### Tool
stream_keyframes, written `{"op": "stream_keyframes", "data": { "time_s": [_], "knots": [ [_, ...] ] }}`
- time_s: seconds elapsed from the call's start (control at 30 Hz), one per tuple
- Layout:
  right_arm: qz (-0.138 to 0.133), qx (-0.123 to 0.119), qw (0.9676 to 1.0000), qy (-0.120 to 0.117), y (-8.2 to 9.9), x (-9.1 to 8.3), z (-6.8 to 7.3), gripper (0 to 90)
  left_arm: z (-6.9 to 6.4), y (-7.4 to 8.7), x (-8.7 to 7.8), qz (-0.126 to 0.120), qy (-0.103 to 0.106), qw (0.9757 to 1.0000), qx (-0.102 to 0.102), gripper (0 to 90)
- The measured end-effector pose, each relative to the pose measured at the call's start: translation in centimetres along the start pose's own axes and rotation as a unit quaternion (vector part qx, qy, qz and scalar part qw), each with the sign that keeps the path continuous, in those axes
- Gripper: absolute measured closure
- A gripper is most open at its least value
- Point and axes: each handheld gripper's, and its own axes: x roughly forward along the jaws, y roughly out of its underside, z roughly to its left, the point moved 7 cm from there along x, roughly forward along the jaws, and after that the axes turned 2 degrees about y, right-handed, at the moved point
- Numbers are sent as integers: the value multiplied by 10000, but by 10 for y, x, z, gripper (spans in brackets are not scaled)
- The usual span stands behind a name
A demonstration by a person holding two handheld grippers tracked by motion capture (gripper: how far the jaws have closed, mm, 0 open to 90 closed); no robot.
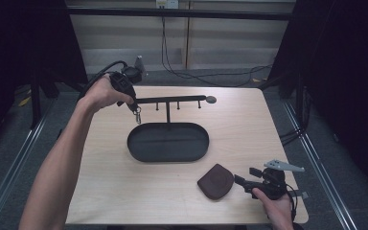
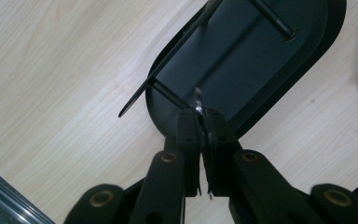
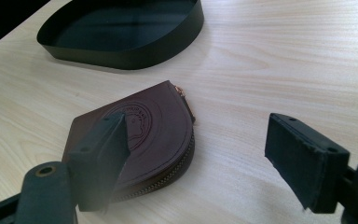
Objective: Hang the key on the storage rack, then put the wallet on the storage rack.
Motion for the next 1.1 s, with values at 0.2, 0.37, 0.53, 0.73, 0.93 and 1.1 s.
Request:
{"op": "stream_keyframes", "data": {
  "time_s": [0.2, 0.37, 0.53, 0.73, 0.93, 1.1],
  "knots": [
    [58, 6, 10000, 1, 0, 1, 1, 217, 2, 3, -4, -164, 7, 9998, -76, 782],
    [54, 8, 10000, 21, 0, 1, 0, 217, 6, 11, -8, -414, 72, 9989, -219, 739],
    [48, -3, 10000, 23, 1, 1, 0, 217, 4, 18, -13, -726, 191, 9968, -276, 695],
    [40, -18, 10000, 21, 0, 1, 0, 217, 4, 25, -12, -1054, 224, 9933, -421, 681],
    [46, -10, 10000, 38, 0, 1, 0, 217, 4, 38, -7, -1336, 173, 9898, -465, 602],
    [47, -20, 10000, 37, 0, 1, 0, 217, 5, 54, -4, -1663, 193, 9844, -544, 543]
  ]
}}
